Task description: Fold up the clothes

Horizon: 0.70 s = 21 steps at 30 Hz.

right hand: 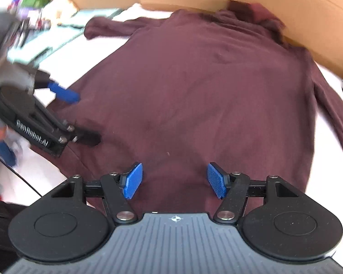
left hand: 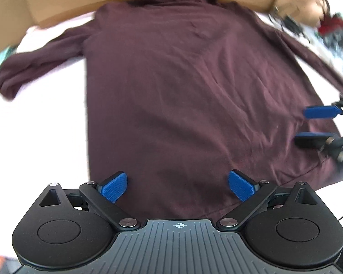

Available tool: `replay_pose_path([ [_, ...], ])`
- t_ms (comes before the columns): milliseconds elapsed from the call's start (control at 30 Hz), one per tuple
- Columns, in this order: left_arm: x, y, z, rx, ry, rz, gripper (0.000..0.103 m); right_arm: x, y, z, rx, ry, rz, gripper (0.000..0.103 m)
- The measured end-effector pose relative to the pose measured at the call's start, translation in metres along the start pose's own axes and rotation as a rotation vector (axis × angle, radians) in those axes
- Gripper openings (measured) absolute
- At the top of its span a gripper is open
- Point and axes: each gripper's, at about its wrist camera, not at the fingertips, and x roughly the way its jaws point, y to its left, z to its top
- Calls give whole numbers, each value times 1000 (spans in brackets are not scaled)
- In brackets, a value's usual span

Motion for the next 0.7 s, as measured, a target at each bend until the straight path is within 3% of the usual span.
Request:
replay_pose_path([
  [133, -15, 35, -5, -141, -34, 9, 101, -32, -39, -4, 217, -64, -36, 71],
  [233, -10, 70, -12, -266, -27, -66, 100, -44, -67, -15, 350, -84, -51, 72],
  [367, -6, 102, -17, -376, -61, -223, 101, -48, -98, -37, 525, -98, -35, 73],
  [500, -4, 113, -18, -377, -62, -332, 100, -45, -117, -55, 640, -70, 28, 73],
  [700, 1, 100, -17, -326, -20, -461, 99, -37, -117, -62, 648, -29, 101, 75],
])
